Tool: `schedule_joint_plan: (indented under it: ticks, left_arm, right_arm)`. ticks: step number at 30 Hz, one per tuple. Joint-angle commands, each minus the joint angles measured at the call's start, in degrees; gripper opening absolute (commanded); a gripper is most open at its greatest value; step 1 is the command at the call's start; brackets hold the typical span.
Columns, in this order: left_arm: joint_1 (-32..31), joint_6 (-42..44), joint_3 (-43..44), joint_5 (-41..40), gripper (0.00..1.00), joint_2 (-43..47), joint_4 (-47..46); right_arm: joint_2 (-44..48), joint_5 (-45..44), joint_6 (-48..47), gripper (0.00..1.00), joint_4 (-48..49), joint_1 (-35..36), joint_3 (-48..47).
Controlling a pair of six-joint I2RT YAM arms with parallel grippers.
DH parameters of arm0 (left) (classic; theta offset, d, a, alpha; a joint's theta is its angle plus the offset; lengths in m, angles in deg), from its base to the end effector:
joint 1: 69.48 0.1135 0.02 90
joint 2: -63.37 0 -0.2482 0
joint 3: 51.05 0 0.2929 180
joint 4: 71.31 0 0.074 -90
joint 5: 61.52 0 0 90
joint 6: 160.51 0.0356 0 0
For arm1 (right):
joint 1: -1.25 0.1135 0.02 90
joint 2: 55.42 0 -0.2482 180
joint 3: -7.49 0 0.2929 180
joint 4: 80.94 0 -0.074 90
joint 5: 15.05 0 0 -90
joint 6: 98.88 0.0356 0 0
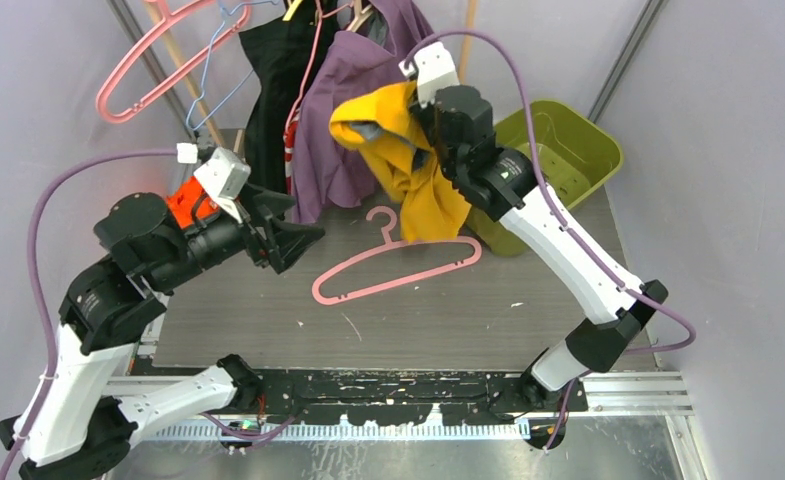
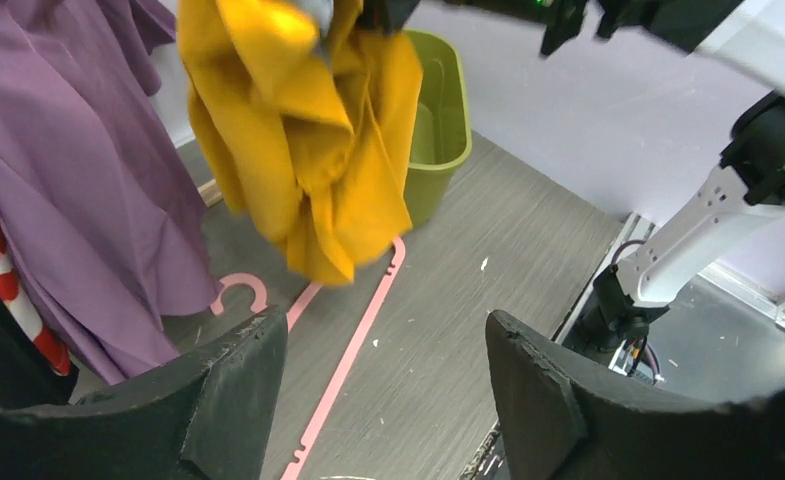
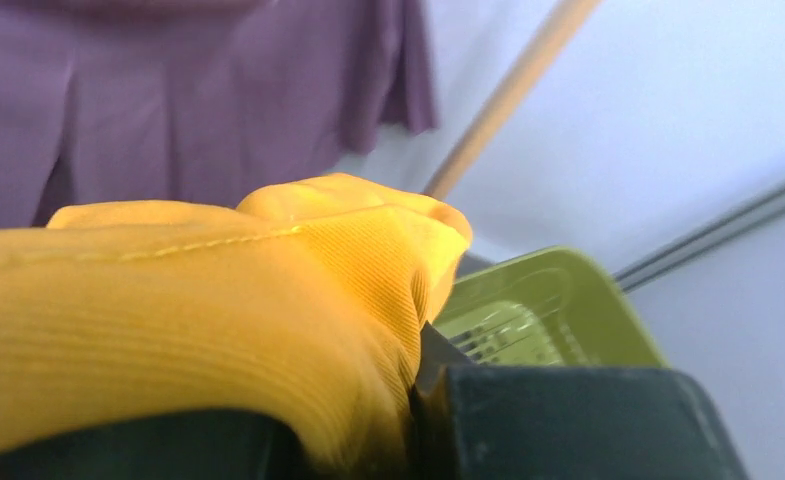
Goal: Remove the skirt from the hanger
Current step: Place the skirt in the bin.
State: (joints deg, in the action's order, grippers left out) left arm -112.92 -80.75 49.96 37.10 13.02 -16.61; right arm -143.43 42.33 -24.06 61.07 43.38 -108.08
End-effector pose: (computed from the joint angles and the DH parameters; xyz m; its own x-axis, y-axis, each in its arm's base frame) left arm 0.1098 -0.1113 0.5234 -0.1905 -0.0617 -0.9797 0.7667 0.6139 -0.1877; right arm 0.2897 0.2362 0.4782 -0.0846 -0.3739 -0.9236 -0.2010 0.9143 -0.3517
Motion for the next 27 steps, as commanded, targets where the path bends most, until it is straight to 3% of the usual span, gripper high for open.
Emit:
schedule_joint_plan:
  ticks: [1,7,15,27]
  left_arm:
    - [-0.2,-0.3,-1.8,0.4,0.73,-2.7,-1.5]
    - [-0.2,1.1,-1.3,0.4,0.72,-4.2,-0.6]
    - [-0.2,0.9,-0.8,2.0,0.7,-5.9,-1.1]
    - [-0.2,1.1,-1.1,1.7,0.69,-6.8,-1.1]
  right_arm:
    - [2.6,-13.7,-10.7,0.01,19.0,-1.2,-8.7]
    - [0.1,-15.9,-13.1,0.01,20.6,-11.3,-17.6]
    - [-2.7,-14.0,-5.3,0.01,18.1,-23.7,-15.5]
    - [-6.8,-8.0,8.3,0.01,11.2,-28.5,-4.8]
